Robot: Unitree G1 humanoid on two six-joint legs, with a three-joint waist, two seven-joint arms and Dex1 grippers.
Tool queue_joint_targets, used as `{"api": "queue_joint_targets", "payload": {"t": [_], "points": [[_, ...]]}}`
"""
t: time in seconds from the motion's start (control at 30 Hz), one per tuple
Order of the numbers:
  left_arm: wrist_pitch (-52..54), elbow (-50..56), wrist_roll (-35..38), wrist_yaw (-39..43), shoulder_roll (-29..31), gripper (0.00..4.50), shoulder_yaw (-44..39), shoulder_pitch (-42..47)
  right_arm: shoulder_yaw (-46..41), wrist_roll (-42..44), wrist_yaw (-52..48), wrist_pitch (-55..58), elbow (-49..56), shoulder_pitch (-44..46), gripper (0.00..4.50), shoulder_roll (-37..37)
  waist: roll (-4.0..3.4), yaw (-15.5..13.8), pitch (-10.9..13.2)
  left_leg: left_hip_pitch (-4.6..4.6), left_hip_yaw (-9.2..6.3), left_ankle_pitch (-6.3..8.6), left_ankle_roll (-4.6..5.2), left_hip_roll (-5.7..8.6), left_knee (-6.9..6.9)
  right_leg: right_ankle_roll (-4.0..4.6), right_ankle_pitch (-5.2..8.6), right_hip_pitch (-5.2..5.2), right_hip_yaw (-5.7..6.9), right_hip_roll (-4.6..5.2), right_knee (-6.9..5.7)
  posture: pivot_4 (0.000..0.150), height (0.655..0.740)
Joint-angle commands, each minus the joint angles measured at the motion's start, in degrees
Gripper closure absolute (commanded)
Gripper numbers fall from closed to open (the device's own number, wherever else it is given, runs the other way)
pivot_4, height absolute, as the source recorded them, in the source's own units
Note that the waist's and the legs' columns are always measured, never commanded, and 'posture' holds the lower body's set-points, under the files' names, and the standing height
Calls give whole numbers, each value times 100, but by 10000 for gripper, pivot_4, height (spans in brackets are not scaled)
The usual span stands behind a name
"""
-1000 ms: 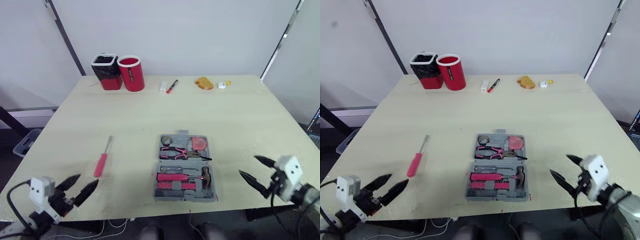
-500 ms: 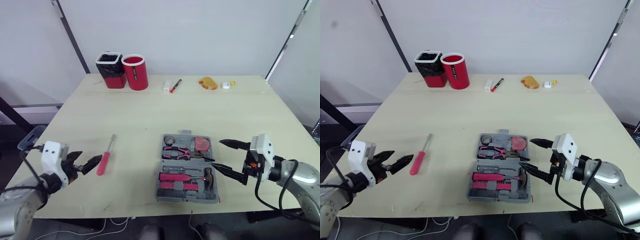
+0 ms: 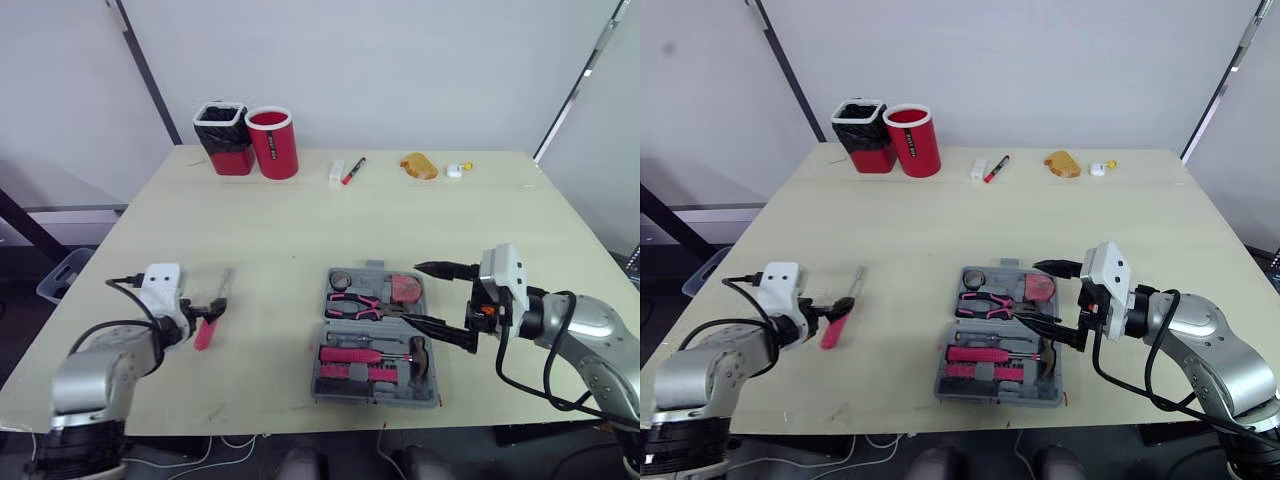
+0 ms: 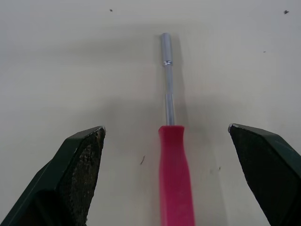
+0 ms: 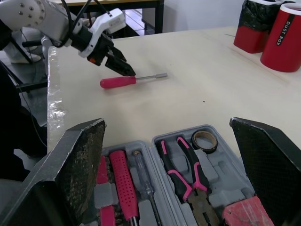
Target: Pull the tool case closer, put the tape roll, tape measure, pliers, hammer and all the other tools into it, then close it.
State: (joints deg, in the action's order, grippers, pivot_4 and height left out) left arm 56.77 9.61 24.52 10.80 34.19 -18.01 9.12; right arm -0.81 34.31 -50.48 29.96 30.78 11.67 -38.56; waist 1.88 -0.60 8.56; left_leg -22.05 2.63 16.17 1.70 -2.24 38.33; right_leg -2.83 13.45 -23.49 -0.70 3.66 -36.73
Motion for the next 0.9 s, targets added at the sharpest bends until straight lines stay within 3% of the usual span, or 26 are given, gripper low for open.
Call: {"api": "queue_joint_targets", "payload": {"t": [0.03,0.9], "points": [[-55,199,-186,-131,-100,0,40,-20,-138,102,65,21,148,75,456,-35,0,3,0,0,-1,0,0,0,0,2,1,0,0,0,-1,1500,7400],[-269,-286,-692,65,-297,0,205,44,-71,59,-53,-137,233,-191,456,-35,1,-8,0,0,-1,-1,0,2,2,3,0,1,0,2,-2,1500,7400]]}}
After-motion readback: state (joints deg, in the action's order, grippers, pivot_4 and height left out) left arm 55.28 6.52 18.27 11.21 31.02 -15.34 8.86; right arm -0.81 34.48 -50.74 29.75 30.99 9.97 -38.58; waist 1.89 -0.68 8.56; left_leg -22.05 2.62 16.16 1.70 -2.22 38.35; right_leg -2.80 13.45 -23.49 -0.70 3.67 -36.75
